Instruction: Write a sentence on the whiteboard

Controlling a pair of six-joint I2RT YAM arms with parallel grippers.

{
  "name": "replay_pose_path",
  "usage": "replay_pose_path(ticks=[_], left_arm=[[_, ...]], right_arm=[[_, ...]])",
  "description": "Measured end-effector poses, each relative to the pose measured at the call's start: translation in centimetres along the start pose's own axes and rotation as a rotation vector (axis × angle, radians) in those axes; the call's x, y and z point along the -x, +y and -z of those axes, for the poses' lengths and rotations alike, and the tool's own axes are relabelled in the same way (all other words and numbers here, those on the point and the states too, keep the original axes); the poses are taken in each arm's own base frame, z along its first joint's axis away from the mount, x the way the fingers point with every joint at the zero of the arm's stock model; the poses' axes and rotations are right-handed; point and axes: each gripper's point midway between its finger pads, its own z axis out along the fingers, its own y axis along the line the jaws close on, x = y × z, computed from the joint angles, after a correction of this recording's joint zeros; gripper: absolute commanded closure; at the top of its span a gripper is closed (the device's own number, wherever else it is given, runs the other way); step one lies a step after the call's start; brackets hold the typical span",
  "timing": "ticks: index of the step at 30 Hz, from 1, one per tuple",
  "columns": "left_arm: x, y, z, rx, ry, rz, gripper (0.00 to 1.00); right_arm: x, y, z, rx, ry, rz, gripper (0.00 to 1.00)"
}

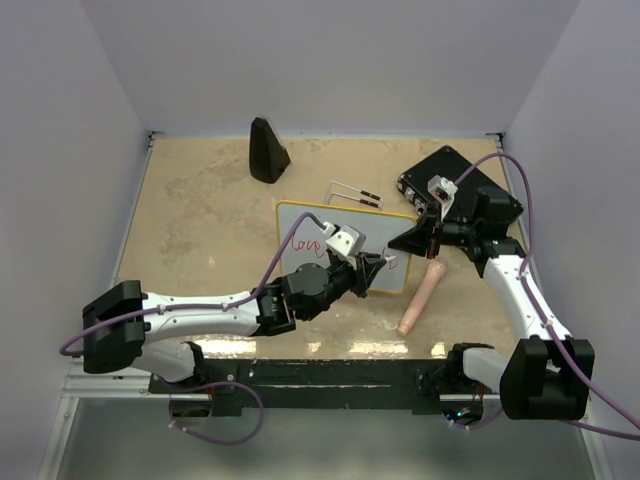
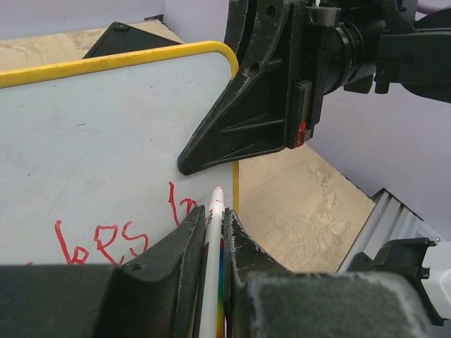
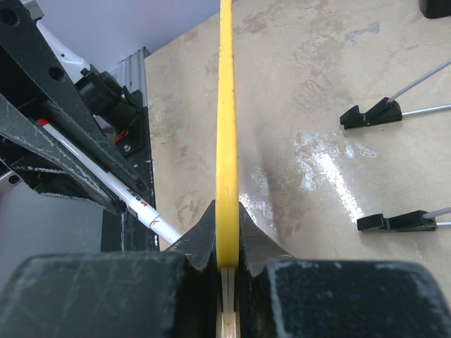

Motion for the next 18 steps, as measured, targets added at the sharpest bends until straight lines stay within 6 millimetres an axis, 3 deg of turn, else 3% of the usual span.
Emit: replay_pose_path(ticks=[18], left_arm=[[-0.4,0.4,-1.2,0.034,-0.011,-0.028,1.00]], right_arm=[[0.0,0.0,0.0,0.000,-0.002,-0.005,1.00]])
